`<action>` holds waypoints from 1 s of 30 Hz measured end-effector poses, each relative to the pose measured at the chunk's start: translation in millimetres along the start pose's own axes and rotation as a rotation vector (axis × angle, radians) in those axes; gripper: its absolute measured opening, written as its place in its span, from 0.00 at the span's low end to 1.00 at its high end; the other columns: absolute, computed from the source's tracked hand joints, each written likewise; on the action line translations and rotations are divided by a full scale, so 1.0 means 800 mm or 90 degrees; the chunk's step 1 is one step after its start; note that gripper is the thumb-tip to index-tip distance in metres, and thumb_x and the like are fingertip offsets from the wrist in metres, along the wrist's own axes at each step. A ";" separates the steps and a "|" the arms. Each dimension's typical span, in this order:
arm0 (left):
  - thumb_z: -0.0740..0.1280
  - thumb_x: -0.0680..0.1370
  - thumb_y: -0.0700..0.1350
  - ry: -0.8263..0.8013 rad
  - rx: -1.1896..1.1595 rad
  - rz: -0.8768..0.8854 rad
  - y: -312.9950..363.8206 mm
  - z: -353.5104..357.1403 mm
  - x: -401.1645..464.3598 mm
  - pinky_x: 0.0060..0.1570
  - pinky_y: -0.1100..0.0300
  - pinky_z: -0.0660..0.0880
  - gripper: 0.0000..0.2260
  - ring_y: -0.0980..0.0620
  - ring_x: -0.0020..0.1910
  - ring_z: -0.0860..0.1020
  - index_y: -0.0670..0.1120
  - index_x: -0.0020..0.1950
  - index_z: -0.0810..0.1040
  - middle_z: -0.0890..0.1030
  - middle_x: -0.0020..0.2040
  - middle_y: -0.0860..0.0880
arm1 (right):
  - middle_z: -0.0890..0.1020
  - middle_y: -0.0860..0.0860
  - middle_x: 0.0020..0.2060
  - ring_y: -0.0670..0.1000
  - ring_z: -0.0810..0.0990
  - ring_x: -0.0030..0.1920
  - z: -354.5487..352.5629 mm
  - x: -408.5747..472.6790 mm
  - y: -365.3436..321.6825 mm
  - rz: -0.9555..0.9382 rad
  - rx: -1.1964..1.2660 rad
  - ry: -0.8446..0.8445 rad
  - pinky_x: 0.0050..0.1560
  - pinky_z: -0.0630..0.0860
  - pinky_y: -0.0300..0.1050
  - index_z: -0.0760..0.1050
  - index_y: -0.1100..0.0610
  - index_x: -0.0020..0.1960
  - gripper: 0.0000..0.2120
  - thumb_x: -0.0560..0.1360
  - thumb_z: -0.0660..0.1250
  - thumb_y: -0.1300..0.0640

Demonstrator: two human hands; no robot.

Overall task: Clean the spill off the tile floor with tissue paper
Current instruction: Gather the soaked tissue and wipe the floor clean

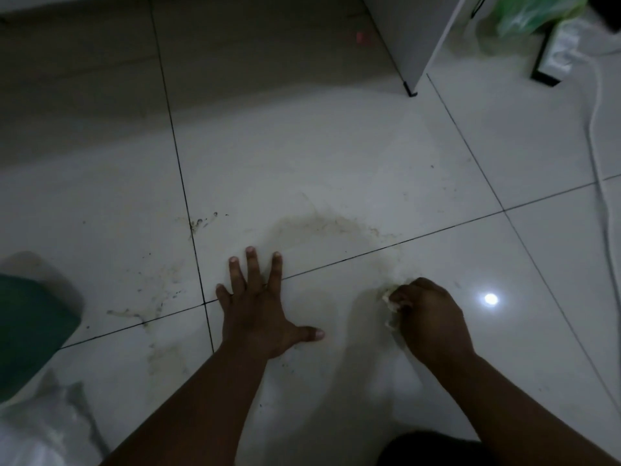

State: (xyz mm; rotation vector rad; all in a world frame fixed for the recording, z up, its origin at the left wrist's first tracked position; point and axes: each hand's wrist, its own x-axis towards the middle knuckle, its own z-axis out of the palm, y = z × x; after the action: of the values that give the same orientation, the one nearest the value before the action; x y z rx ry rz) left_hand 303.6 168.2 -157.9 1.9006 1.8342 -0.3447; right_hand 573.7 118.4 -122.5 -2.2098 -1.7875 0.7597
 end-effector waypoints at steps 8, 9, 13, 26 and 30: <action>0.67 0.56 0.79 0.026 -0.041 -0.065 0.017 -0.028 0.027 0.69 0.33 0.63 0.56 0.36 0.78 0.47 0.64 0.78 0.46 0.44 0.80 0.47 | 0.79 0.44 0.41 0.48 0.79 0.39 0.004 -0.041 0.012 -0.065 0.006 -0.080 0.37 0.78 0.42 0.84 0.47 0.41 0.12 0.64 0.73 0.62; 0.69 0.56 0.78 0.008 -0.041 -0.070 0.019 -0.028 0.030 0.70 0.31 0.61 0.58 0.35 0.78 0.44 0.65 0.78 0.42 0.39 0.80 0.47 | 0.79 0.46 0.41 0.48 0.79 0.38 -0.001 -0.036 0.019 -0.036 0.011 -0.060 0.37 0.79 0.43 0.84 0.48 0.41 0.12 0.65 0.73 0.64; 0.72 0.55 0.77 -0.031 -0.056 -0.078 0.016 -0.026 0.036 0.72 0.26 0.52 0.62 0.35 0.78 0.33 0.67 0.76 0.33 0.25 0.78 0.48 | 0.81 0.52 0.43 0.50 0.79 0.39 -0.009 0.000 0.026 0.029 0.021 0.084 0.41 0.77 0.44 0.85 0.53 0.45 0.12 0.68 0.72 0.67; 0.66 0.46 0.83 -0.071 -0.089 -0.079 -0.001 -0.024 0.048 0.70 0.24 0.44 0.66 0.38 0.75 0.25 0.72 0.69 0.24 0.18 0.73 0.50 | 0.81 0.50 0.45 0.52 0.81 0.43 -0.002 0.012 0.022 0.020 0.025 0.078 0.46 0.78 0.44 0.85 0.53 0.47 0.12 0.69 0.71 0.67; 0.62 0.44 0.85 -0.094 -0.077 -0.078 -0.003 -0.029 0.049 0.69 0.24 0.45 0.66 0.37 0.76 0.27 0.73 0.68 0.23 0.17 0.72 0.50 | 0.81 0.54 0.44 0.56 0.81 0.43 -0.003 0.068 -0.001 0.056 0.041 0.144 0.46 0.79 0.49 0.85 0.54 0.49 0.10 0.72 0.70 0.64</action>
State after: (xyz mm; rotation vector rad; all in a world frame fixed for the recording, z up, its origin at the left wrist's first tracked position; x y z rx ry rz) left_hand 300.5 213.4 -157.8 1.6418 1.8342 -0.3945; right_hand 581.5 170.8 -134.4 -2.2446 -1.5470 0.5485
